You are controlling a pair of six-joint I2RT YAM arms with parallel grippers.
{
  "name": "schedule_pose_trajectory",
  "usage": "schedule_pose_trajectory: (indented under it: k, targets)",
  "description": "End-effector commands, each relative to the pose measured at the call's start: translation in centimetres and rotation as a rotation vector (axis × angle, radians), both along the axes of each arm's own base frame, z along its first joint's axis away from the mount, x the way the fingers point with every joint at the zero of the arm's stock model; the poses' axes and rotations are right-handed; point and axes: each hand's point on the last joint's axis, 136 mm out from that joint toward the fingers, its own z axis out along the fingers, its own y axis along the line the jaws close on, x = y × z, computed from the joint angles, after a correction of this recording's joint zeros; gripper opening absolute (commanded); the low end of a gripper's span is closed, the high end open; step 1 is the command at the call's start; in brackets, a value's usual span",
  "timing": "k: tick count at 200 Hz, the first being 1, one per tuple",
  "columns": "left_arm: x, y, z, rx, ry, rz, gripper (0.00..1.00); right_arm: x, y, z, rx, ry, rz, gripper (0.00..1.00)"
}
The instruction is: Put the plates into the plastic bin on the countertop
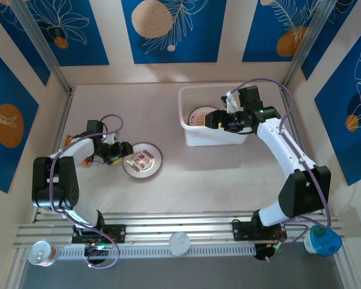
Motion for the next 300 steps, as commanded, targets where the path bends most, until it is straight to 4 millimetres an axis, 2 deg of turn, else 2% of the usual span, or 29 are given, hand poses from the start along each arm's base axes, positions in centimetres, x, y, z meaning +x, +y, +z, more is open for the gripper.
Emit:
schedule_pose_trajectory:
  k: [1, 25, 56, 104, 148, 188, 200, 261, 300]
  targets:
    - [-0.7, 0.2, 0.8, 0.010, -0.001, -0.012, 0.70, 0.0, 0.4, -0.1, 0.005, 0.011, 0.001, 0.74]
    - [-0.9, 1.2, 0.9, 0.055, -0.007, -0.002, 0.71, -0.1, 0.4, -0.1, 0.000, 0.010, 0.003, 0.74]
    - [-1.1, 1.7, 0.0, 0.066, 0.014, 0.002, 0.71, -0.2, 0.4, 0.0, 0.001, 0.008, 0.004, 0.74]
    - [-1.4, 0.7, -2.2, 0.007, 0.087, -0.030, 0.67, -0.2, 0.3, -0.1, -0.001, 0.009, 0.002, 0.74]
    - [-1.5, -0.4, -2.6, -0.057, 0.099, -0.050, 0.59, -0.2, 0.3, -0.3, -0.003, 0.012, 0.000, 0.74]
    - [-1.4, -1.3, -3.2, -0.097, 0.127, -0.069, 0.57, 0.1, 0.5, -0.5, -0.001, 0.019, 0.002, 0.74]
    - [-1.4, -1.4, -3.3, -0.101, 0.130, -0.072, 0.54, 0.0, 0.5, -0.6, -0.002, 0.022, 0.004, 0.74]
    - [-1.2, -1.7, -2.8, -0.115, 0.118, -0.077, 0.27, 0.0, 0.7, -0.5, 0.000, 0.024, 0.009, 0.73]
    - [-1.2, -1.9, -2.0, -0.126, 0.097, -0.075, 0.16, -0.1, 1.1, -0.3, 0.005, 0.022, 0.017, 0.73]
